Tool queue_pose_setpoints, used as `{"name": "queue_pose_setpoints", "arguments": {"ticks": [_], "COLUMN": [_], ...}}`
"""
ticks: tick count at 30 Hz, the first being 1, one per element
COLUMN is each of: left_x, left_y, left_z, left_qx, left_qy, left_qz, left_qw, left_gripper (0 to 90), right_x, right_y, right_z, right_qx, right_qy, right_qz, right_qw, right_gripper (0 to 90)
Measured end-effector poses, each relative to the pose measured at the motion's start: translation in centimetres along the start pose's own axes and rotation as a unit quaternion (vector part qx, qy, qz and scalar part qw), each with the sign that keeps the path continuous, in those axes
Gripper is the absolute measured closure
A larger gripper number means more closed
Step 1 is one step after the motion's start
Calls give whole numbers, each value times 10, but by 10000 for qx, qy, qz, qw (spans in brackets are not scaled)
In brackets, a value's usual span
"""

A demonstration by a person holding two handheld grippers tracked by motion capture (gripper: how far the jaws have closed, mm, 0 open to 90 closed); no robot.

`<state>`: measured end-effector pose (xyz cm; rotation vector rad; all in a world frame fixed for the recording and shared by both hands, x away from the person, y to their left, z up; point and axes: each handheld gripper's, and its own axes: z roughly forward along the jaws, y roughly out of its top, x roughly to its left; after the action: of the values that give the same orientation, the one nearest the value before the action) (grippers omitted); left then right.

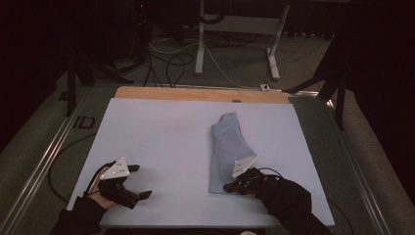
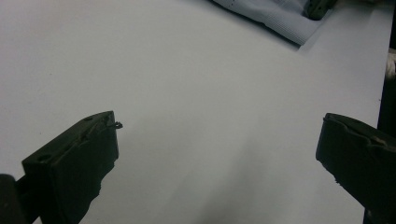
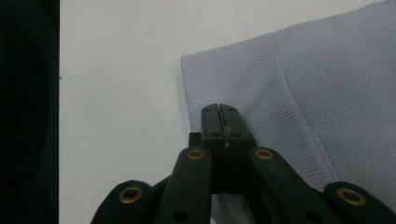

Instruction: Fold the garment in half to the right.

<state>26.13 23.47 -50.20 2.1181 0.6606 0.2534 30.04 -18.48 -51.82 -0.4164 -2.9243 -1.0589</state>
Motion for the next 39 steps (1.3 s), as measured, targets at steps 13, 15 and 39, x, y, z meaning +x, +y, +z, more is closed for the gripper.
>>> {"name": "queue_pose_setpoints", "arguments": {"ticks": [13, 15, 39], "left_x": [-1, -1, 0], "left_y": [0, 0, 0], "left_z": [0, 0, -2], "left_qx": [5, 8, -6], "left_qy": [-5, -15, 21], "left_qz": [41, 43, 55], "left_qw": [10000, 10000, 10000], "left_gripper": [1, 1, 2], "right_x": [-5, -5, -19], "right_y": [-3, -1, 29], "right_z": [0, -4, -28], "right_qx": [-183, -279, -857], "right_qy": [121, 104, -566], "right_qz": [174, 211, 387], "right_qw": [9996, 9993, 9940], "right_gripper": [900, 900, 528]}}
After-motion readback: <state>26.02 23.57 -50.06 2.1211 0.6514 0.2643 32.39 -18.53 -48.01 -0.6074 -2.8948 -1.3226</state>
